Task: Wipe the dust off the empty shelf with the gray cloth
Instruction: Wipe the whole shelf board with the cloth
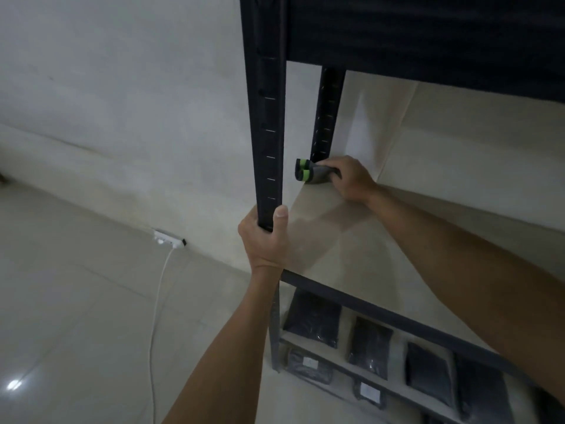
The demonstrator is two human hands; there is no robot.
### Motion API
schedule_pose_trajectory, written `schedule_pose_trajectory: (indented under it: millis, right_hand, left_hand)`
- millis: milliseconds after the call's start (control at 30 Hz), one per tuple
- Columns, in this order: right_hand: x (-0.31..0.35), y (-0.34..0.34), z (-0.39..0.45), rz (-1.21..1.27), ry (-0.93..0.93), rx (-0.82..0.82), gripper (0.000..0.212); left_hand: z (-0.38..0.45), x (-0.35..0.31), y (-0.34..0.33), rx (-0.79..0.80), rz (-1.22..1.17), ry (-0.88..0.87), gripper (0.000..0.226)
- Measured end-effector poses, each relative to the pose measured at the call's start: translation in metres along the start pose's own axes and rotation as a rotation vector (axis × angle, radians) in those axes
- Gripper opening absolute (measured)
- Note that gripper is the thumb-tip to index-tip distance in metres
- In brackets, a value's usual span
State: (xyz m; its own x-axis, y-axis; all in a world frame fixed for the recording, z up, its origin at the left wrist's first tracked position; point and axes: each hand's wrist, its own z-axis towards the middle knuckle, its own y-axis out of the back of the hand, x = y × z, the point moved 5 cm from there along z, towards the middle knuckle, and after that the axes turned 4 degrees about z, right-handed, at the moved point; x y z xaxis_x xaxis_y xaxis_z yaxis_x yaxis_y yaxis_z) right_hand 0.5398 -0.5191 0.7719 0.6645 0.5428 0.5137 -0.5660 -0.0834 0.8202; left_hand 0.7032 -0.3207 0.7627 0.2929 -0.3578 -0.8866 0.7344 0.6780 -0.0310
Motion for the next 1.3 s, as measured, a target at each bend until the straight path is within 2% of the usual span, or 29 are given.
schedule_pose_trajectory:
  millis: [167,300,333,400,467,633,800,833,867,967,1000,1167,1300]
  right_hand:
    - [0.021,-0.007,-0.019,0.017,0.060,0.141,0.039]
    - [0.056,-0.005,-0.045,0.022,0.231,0.509,0.035]
    - [0.059,-0.002,-0.040,0.020,0.232,0.518,0.034]
    - [0.054,0.008,-0.018,0.071,0.189,0.366,0.034]
    - [0.044,0.006,-0.009,0.101,0.122,0.252,0.035]
    - [0.047,-0.013,-0.044,0.136,0.186,0.320,0.034]
    - [0.054,-0.010,-0.083,0.209,0.219,0.630,0.040]
    - [0.054,-0.005,-0.080,0.221,0.226,0.649,0.038]
    - [0.054,0.000,-0.073,0.240,0.223,0.612,0.037]
    - [0.044,0.008,-0.043,0.250,0.166,0.353,0.032]
    - [0.039,0.003,-0.040,0.216,0.135,0.325,0.028]
    - [0.047,-0.016,-0.083,0.218,0.199,0.334,0.030]
    - [0.059,-0.014,-0.124,0.283,0.272,0.435,0.023]
  left_hand:
    - [0.000,0.006,0.000,-0.024,0.042,0.030,0.039]
    - [0.000,0.001,0.000,-0.049,0.026,0.028,0.037]
    - [0.000,0.001,0.000,-0.054,0.018,0.029,0.044]
    - [0.000,0.000,-0.001,-0.051,0.004,0.044,0.062]
    - [-0.001,-0.001,-0.003,-0.058,0.000,0.048,0.069]
    - [0.002,0.004,-0.005,-0.057,-0.061,0.076,0.069]
    - [0.001,0.005,-0.006,-0.046,-0.087,0.068,0.071]
    - [0.002,0.006,-0.006,-0.048,-0.083,0.067,0.074]
    - [0.002,0.007,-0.006,-0.048,-0.076,0.071,0.075]
    - [0.004,0.013,-0.006,-0.035,-0.079,0.091,0.083]
    - [0.005,0.014,-0.006,-0.033,-0.079,0.095,0.084]
    - [0.005,0.015,-0.006,-0.015,-0.060,0.090,0.100]
    - [0.001,0.009,-0.007,-0.004,-0.058,0.088,0.096]
